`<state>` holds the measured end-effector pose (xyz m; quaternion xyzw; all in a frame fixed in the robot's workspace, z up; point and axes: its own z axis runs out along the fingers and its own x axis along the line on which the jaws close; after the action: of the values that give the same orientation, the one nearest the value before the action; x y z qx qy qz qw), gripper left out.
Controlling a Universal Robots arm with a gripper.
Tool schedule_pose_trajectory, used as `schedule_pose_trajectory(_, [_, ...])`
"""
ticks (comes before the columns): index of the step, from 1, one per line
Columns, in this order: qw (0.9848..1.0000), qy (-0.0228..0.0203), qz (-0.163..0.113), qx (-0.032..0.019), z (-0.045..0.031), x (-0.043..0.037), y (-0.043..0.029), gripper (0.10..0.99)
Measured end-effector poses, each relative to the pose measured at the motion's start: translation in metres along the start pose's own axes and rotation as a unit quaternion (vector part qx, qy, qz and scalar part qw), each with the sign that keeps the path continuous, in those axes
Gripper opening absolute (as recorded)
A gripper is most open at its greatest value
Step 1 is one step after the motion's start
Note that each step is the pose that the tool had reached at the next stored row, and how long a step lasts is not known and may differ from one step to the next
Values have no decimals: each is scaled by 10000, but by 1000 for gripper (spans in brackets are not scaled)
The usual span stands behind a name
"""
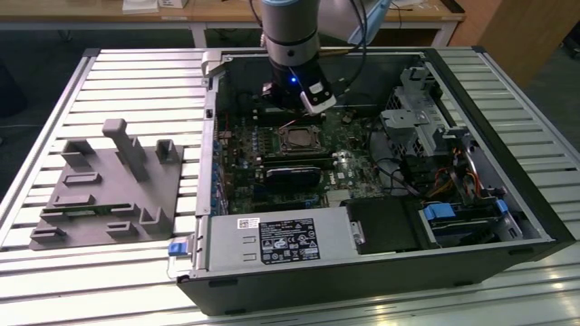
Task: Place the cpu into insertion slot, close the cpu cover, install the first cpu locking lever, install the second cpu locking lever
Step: 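Install the first cpu locking lever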
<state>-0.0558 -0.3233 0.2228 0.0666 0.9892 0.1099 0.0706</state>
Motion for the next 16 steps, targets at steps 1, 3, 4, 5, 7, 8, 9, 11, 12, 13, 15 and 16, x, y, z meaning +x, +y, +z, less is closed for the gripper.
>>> schedule_pose_trajectory(1, [10000,-44,-10,-7,5,3,-2,106])
schedule_pose_trajectory(3, [9999,-134,-30,-21,14,14,-5,106])
schedule_pose_trajectory(4, [9998,-173,-38,-28,21,20,-7,106])
schedule_pose_trajectory(5, [9998,-200,-44,-32,30,26,-10,106])
schedule_pose_trajectory(7, [9997,-226,-50,-30,52,31,-15,106])
schedule_pose_trajectory(8, [9997,-230,-52,-27,62,32,-16,106])
schedule_pose_trajectory(9, [9997,-232,-53,-26,71,33,-17,106])
schedule_pose_trajectory(11, [9997,-233,-52,-24,87,36,-14,106])
schedule_pose_trajectory(12, [9997,-233,-53,-24,93,38,-10,106])
schedule_pose_trajectory(13, [9997,-233,-53,-21,99,39,-6,106])
schedule_pose_trajectory(15, [9997,-235,-56,-4,109,42,8,106])
schedule_pose_trajectory(16, [9997,-236,-58,6,113,44,16,106])
